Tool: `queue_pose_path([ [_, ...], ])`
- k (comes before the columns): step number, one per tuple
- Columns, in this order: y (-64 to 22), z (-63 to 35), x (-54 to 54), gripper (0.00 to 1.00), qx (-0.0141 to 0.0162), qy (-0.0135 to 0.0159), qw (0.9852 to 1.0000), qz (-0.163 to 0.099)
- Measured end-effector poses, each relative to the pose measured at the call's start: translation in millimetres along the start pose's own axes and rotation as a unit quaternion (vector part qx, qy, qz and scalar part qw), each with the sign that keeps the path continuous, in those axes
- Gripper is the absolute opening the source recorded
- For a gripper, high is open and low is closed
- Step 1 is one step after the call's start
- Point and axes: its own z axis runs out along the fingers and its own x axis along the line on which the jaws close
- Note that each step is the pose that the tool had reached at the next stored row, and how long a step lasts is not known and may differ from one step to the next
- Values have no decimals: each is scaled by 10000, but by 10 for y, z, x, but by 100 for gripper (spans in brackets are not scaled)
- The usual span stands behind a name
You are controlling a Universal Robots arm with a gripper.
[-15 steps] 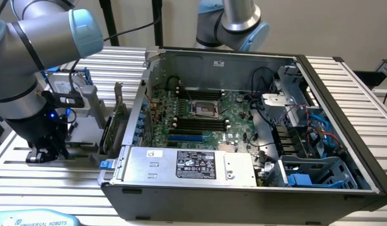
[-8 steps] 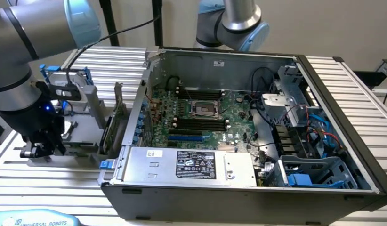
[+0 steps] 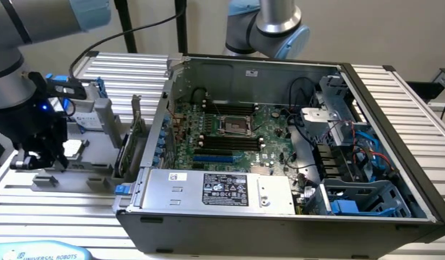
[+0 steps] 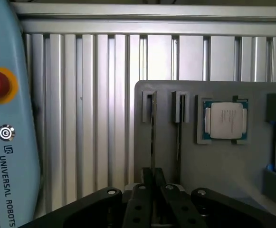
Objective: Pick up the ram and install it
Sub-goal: 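Pick up the ram and move it above insertion slot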
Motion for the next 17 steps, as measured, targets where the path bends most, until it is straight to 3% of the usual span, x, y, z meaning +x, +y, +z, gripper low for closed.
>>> queue_pose_path([
  [9,-75,-411,-6,14,-5,1,10000,0],
  [17,-284,-753,-19,14,-5,-8,10000,0],
])
